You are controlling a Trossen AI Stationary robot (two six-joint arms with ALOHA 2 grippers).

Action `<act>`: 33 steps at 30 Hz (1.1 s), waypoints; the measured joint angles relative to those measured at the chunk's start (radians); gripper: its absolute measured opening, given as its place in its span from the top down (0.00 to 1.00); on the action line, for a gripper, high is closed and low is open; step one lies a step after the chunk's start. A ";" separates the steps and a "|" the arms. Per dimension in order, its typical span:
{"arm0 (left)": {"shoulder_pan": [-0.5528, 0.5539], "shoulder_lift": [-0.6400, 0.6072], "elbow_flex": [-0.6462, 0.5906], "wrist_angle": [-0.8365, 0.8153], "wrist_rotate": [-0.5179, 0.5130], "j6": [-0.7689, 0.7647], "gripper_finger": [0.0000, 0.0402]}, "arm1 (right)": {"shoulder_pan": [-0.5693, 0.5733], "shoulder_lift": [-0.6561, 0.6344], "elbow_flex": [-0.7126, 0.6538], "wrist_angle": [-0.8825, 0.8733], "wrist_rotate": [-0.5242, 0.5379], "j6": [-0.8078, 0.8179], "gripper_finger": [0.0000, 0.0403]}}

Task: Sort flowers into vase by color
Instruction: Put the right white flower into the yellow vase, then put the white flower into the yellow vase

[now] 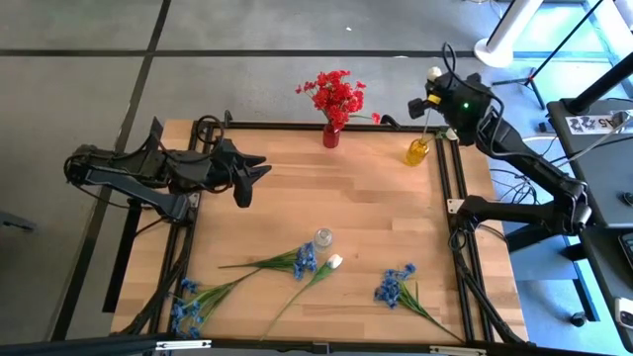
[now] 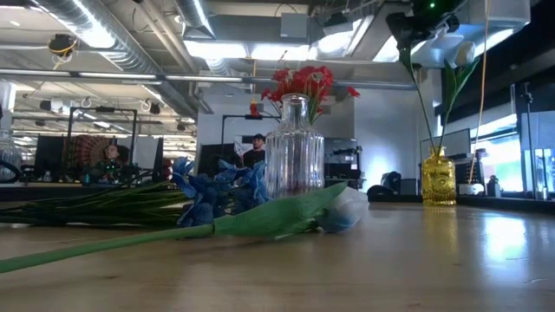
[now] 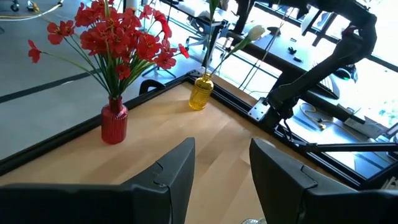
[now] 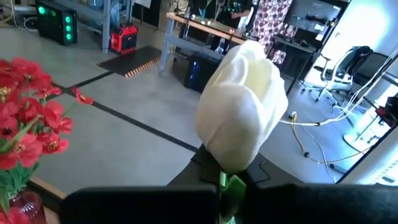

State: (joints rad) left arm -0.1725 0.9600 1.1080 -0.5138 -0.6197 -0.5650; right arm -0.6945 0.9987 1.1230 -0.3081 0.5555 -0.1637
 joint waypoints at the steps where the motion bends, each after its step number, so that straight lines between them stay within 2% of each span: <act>1: 0.000 0.000 0.000 0.000 0.000 0.000 0.63 | 0.000 -0.001 0.001 0.003 0.000 0.001 0.98; 10: 0.000 0.000 0.000 0.000 0.010 -0.004 0.63 | 0.000 -0.004 0.001 -0.139 0.000 0.103 0.98; 15: 0.000 0.000 0.000 0.004 0.023 -0.025 0.63 | 0.000 -0.004 0.001 -0.364 -0.024 0.289 0.96; 17: 0.008 -0.006 0.000 0.014 0.061 -0.054 0.63 | 0.000 -0.004 0.001 -0.453 -0.048 0.361 0.93; 21: 0.058 -0.041 0.024 0.011 0.111 -0.060 0.63 | 0.000 -0.004 0.001 -0.525 -0.066 0.394 0.84; 27: 0.140 -0.090 0.047 0.009 0.192 -0.028 0.63 | 0.000 -0.007 0.007 -0.537 -0.135 0.432 0.62; 33: 0.180 -0.092 0.047 -0.031 0.343 -0.039 0.63 | 0.000 -0.013 0.141 -0.646 -0.169 0.474 0.43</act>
State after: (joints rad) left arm 0.0078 0.8684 1.1553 -0.5450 -0.2771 -0.6045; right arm -0.6941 0.9852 1.2640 -0.9536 0.3864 0.3104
